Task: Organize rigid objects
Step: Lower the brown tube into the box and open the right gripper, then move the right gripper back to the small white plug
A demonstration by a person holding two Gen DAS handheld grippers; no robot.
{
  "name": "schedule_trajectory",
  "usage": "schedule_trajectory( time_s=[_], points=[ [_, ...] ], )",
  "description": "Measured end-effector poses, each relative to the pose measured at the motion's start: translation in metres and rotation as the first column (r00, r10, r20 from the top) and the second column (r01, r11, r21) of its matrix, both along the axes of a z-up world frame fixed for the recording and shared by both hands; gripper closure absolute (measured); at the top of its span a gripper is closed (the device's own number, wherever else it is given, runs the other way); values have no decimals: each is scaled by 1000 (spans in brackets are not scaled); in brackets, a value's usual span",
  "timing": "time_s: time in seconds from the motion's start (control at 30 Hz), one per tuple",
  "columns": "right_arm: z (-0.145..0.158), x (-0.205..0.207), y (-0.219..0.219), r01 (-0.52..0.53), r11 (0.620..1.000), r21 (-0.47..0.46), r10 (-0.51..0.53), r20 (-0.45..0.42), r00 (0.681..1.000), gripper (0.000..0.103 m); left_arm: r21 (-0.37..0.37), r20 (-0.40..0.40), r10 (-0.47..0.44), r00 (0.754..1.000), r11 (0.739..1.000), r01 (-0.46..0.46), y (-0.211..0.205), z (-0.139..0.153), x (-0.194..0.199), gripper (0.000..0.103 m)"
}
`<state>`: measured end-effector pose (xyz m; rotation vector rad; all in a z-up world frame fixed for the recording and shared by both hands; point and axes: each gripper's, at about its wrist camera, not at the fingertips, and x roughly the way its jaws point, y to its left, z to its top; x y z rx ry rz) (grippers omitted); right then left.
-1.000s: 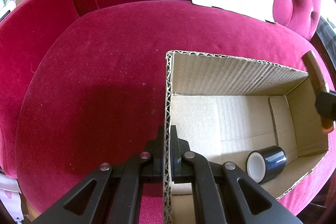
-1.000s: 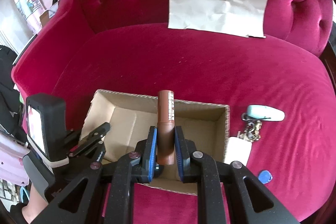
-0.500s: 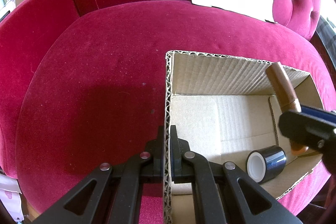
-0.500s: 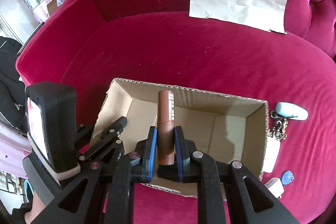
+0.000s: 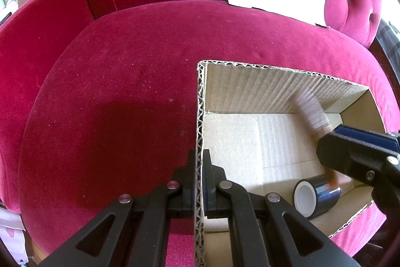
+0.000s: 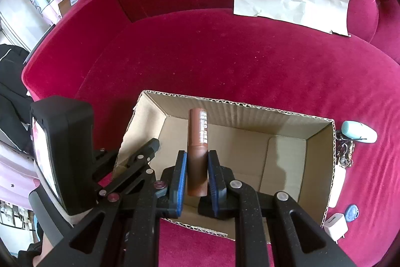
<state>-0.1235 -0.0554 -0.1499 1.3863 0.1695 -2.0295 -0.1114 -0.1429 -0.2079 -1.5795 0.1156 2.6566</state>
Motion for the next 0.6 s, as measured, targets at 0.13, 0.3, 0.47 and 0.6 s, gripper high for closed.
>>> schedule_trajectory(
  time_s=[0.13,0.3,0.47,0.6],
  points=[
    [4,1,1,6,1000,1,-6,-32,999,39,4,1,2,1000,1000,-2,0,1,1,100],
    [7,-6,12,56,998,-1,-56,-45,997,15,6,0,0,1000,1000,0,0,0,2,100],
    [8,-12,16,84,996,22,-82,-80,993,0,3,1,-3,1000,1000,3,1,0,1,100],
    [11,-14,20,90,996,23,-87,-96,992,0,2,2,-3,1000,1000,3,2,-1,0,100]
  ],
)
